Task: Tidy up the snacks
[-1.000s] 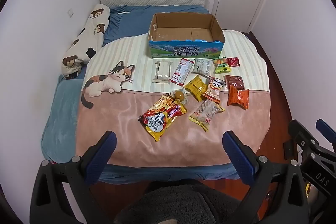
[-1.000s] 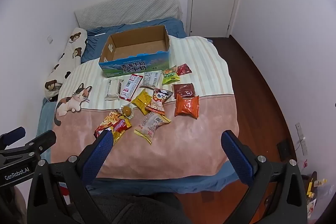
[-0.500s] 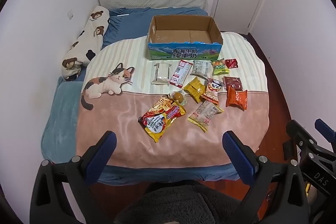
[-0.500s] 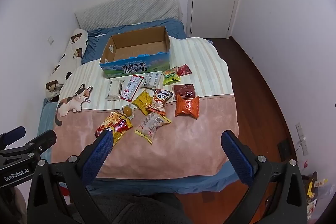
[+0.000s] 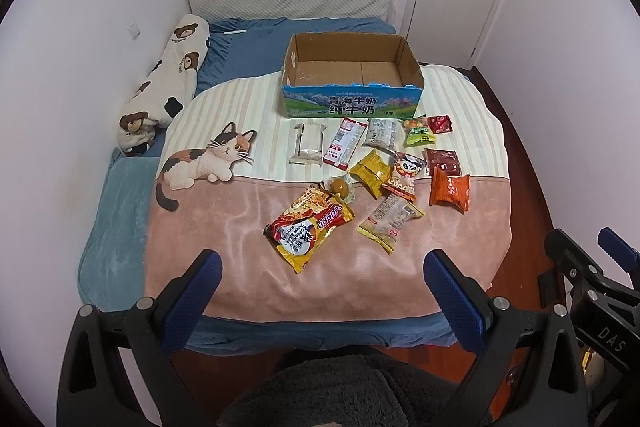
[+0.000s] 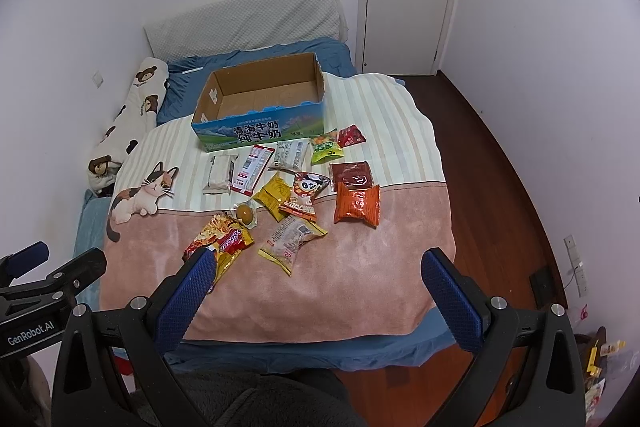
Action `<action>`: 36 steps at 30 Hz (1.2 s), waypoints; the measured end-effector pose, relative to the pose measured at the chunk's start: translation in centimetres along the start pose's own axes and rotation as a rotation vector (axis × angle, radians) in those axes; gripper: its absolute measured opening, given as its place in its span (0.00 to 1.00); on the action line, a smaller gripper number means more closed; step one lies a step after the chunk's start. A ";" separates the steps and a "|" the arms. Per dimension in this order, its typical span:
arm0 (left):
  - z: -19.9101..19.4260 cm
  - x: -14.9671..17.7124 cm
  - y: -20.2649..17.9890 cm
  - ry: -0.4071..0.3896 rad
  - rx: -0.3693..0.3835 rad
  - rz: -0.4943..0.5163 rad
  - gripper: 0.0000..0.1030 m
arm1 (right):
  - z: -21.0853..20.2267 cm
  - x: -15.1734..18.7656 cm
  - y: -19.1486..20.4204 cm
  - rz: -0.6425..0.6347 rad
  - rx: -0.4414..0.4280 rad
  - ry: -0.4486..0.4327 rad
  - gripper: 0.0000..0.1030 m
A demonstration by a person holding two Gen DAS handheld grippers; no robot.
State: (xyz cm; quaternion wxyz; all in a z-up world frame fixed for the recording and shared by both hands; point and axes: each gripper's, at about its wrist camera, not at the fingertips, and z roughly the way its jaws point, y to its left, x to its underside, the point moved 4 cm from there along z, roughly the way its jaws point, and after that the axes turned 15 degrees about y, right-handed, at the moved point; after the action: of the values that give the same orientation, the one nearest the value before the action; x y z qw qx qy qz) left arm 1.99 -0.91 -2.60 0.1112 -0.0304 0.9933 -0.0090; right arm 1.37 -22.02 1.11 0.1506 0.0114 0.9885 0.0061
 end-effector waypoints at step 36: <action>-1.4 -0.1 1.0 -0.033 0.010 0.007 1.00 | -1.2 0.0 0.5 -0.002 -0.010 -0.020 1.00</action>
State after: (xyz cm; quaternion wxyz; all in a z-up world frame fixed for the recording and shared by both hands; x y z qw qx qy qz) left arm 1.72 0.10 -1.29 0.1276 -0.0264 0.9914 -0.0131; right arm 1.06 -21.56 2.25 0.1605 0.0097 0.9869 0.0107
